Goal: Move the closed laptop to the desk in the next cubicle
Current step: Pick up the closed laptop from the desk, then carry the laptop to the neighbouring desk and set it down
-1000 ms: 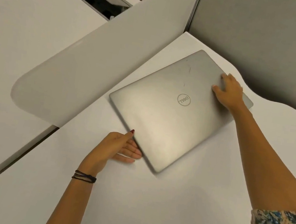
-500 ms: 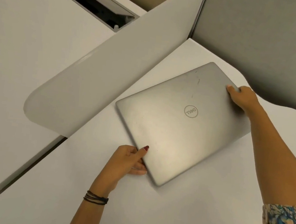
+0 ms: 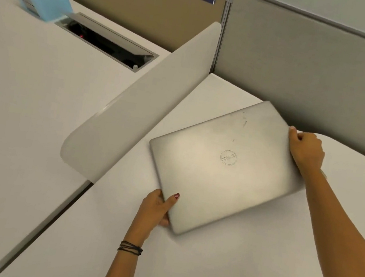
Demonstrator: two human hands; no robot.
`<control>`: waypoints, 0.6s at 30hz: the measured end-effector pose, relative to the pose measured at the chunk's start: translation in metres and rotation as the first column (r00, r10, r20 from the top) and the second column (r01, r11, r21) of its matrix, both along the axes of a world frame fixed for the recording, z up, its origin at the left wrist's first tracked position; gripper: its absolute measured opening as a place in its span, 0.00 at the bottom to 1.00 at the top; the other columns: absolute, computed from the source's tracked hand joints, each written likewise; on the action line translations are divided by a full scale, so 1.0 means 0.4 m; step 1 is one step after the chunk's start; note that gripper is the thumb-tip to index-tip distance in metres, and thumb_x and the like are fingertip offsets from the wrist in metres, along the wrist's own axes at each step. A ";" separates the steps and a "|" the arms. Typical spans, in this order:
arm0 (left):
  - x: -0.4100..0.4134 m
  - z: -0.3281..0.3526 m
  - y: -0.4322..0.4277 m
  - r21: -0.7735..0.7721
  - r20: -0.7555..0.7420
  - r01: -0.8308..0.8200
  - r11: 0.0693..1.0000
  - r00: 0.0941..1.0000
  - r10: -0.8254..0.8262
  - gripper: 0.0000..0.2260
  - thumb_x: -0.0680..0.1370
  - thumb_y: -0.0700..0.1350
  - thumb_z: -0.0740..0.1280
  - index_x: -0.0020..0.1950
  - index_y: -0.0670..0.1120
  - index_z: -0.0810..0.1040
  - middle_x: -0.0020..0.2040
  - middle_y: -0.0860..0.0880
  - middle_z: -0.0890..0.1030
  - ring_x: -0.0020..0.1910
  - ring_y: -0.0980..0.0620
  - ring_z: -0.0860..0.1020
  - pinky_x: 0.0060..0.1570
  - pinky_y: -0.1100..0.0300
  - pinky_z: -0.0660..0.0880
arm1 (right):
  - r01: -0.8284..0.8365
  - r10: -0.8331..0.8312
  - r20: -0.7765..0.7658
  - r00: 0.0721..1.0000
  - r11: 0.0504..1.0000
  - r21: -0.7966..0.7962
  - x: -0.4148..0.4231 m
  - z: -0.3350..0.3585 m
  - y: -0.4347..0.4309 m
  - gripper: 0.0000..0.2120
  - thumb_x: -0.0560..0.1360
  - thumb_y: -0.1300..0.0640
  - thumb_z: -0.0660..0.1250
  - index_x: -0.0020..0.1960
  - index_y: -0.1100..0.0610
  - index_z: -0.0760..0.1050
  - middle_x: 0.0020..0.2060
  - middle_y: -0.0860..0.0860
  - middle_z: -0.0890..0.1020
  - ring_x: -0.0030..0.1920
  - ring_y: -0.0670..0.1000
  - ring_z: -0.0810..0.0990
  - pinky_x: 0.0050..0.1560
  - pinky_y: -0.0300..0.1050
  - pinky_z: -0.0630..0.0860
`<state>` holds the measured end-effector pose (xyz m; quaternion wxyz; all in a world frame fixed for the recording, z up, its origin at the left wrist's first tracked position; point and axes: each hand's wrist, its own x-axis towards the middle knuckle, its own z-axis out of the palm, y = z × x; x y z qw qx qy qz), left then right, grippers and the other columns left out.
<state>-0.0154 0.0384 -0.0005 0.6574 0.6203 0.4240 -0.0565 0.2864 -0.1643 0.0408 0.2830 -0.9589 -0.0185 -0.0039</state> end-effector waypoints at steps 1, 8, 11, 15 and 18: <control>-0.002 0.002 -0.006 0.013 0.010 0.001 1.000 1.000 -0.001 0.15 0.75 0.49 0.68 0.56 0.40 0.75 0.48 0.42 0.82 0.44 0.47 0.83 0.42 0.48 0.83 | 0.011 -0.011 0.018 1.000 1.000 0.006 -0.011 0.012 -0.013 0.25 0.78 0.46 0.54 0.30 0.62 0.65 0.28 0.58 0.71 0.33 0.59 0.69 0.41 0.47 0.64; -0.033 0.009 -0.065 0.185 0.010 0.025 0.982 1.000 -0.027 0.21 0.74 0.59 0.66 0.48 0.40 0.76 0.43 0.39 0.82 0.46 0.40 0.82 0.47 0.43 0.81 | 0.122 -0.127 0.067 0.990 0.990 0.076 -0.133 0.070 -0.141 0.24 0.78 0.46 0.54 0.28 0.60 0.63 0.24 0.54 0.67 0.28 0.56 0.66 0.37 0.45 0.64; -0.048 0.012 -0.101 0.269 0.019 0.016 0.963 1.000 -0.022 0.24 0.75 0.61 0.63 0.46 0.38 0.75 0.37 0.43 0.79 0.37 0.46 0.77 0.40 0.56 0.76 | 0.185 -0.195 0.067 0.978 0.974 0.133 -0.205 0.068 -0.219 0.24 0.78 0.46 0.54 0.28 0.60 0.61 0.23 0.53 0.66 0.25 0.52 0.63 0.29 0.43 0.61; -0.060 0.022 -0.164 0.323 0.073 -0.037 0.946 0.997 0.014 0.22 0.77 0.58 0.61 0.40 0.39 0.69 0.34 0.48 0.71 0.34 0.50 0.69 0.35 0.59 0.65 | 0.287 -0.302 0.036 0.953 0.933 0.215 -0.315 0.040 -0.342 0.25 0.78 0.45 0.54 0.30 0.61 0.63 0.24 0.54 0.66 0.26 0.51 0.63 0.31 0.41 0.62; -0.066 0.022 -0.210 0.332 0.135 -0.071 0.941 0.990 0.027 0.24 0.77 0.58 0.61 0.44 0.35 0.71 0.37 0.45 0.74 0.36 0.49 0.70 0.37 0.58 0.67 | 0.318 -0.334 0.027 0.942 0.917 0.241 -0.392 0.024 -0.431 0.25 0.79 0.46 0.53 0.29 0.61 0.63 0.25 0.55 0.67 0.26 0.51 0.64 0.30 0.40 0.62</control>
